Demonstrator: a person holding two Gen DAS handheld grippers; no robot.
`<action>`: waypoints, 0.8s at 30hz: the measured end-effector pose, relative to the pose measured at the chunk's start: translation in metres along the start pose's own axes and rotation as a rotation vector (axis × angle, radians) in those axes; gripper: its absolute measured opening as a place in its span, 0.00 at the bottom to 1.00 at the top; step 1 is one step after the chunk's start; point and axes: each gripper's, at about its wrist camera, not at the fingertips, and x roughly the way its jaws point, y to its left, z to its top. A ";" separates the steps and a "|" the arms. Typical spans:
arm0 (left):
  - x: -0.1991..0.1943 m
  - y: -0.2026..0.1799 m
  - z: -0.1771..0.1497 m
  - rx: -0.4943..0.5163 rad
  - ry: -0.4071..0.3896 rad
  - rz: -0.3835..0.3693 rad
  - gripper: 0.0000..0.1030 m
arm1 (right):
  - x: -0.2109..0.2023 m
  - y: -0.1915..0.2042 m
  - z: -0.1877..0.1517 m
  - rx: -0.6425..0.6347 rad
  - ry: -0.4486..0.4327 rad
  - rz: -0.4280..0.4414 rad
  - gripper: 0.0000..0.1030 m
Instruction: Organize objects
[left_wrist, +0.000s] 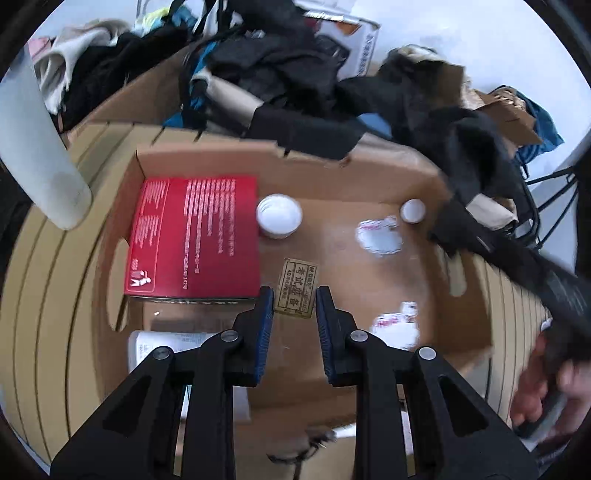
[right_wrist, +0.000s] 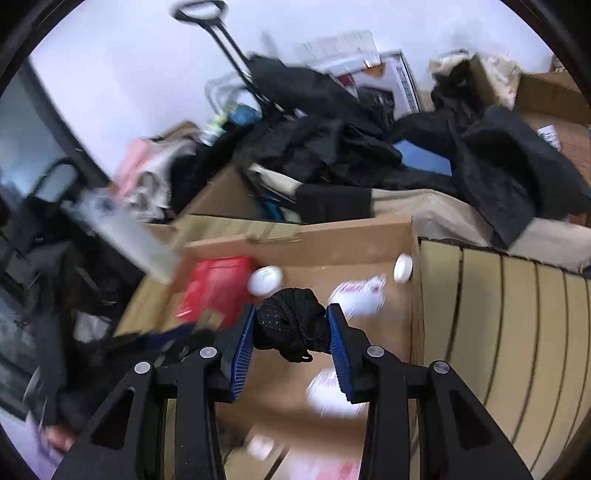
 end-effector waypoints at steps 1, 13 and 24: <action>0.003 0.003 -0.002 0.000 0.000 -0.016 0.19 | 0.017 -0.004 0.006 0.023 0.024 -0.011 0.41; -0.048 0.012 -0.005 0.061 -0.129 0.026 0.71 | 0.043 0.017 0.021 -0.005 0.005 0.046 0.78; -0.166 0.049 -0.047 0.018 -0.190 0.219 0.98 | -0.123 0.021 -0.009 -0.119 -0.041 -0.122 0.78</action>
